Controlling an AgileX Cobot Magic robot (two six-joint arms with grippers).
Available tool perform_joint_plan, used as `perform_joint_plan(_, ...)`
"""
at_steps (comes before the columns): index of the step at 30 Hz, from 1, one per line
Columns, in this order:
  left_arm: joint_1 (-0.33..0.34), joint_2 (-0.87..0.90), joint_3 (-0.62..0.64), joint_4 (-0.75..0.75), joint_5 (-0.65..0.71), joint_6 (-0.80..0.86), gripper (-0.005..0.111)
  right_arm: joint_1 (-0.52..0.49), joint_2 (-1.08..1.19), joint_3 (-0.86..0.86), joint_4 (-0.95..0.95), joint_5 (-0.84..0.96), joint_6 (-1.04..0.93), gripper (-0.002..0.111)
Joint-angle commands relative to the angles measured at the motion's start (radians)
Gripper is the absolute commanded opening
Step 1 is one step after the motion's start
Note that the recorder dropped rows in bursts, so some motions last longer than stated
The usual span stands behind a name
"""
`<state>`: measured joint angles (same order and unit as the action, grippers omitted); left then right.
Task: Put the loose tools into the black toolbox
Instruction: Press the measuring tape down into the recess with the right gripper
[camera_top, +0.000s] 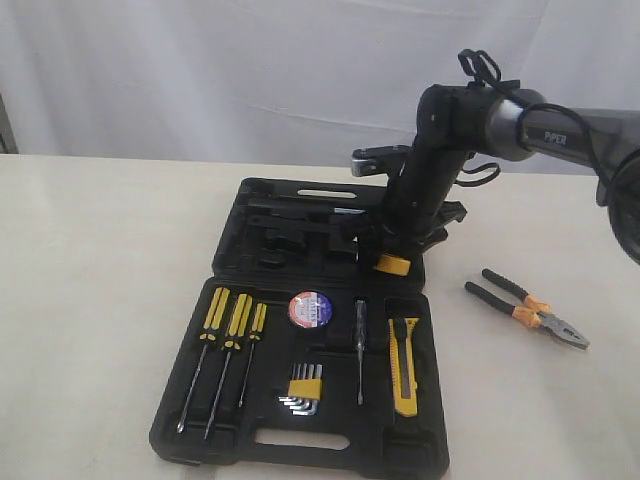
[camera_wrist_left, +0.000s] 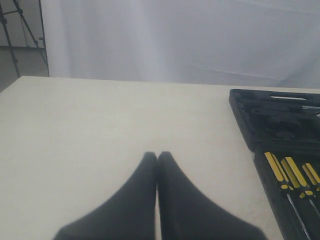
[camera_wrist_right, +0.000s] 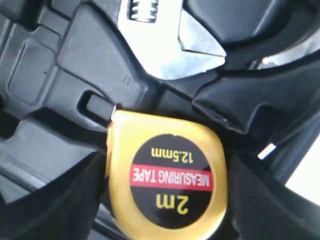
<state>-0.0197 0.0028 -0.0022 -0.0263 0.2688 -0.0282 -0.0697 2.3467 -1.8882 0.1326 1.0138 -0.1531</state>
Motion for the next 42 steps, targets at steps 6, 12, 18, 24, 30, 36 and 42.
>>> perform_joint_plan(6,-0.002,-0.003,0.002,0.001,-0.001,-0.002,0.0,0.008,0.007,-0.053,-0.056,0.091,0.024,0.061)
perform_joint_plan(12,-0.002,-0.003,0.002,0.001,-0.001,-0.002,0.0,0.004,0.007,-0.115,-0.056,0.134,0.071,0.061)
perform_joint_plan(18,-0.002,-0.003,0.002,0.001,-0.001,-0.002,0.0,0.018,0.007,-0.114,-0.145,0.112,0.076,0.061)
perform_joint_plan(24,-0.002,-0.003,0.002,0.001,-0.001,-0.002,0.0,0.028,0.009,-0.114,-0.14,0.088,0.056,0.062)
perform_joint_plan(30,-0.002,-0.003,0.002,0.001,-0.001,-0.002,0.0,0.03,0.011,-0.114,-0.133,0.085,0.058,0.077)
perform_joint_plan(36,-0.002,-0.003,0.002,0.001,-0.001,-0.002,0.0,0.03,0.011,-0.114,-0.133,0.085,0.058,0.077)
perform_joint_plan(42,-0.002,-0.003,0.002,0.001,-0.001,-0.002,0.0,0.03,0.011,-0.125,-0.133,0.108,0.081,0.067)
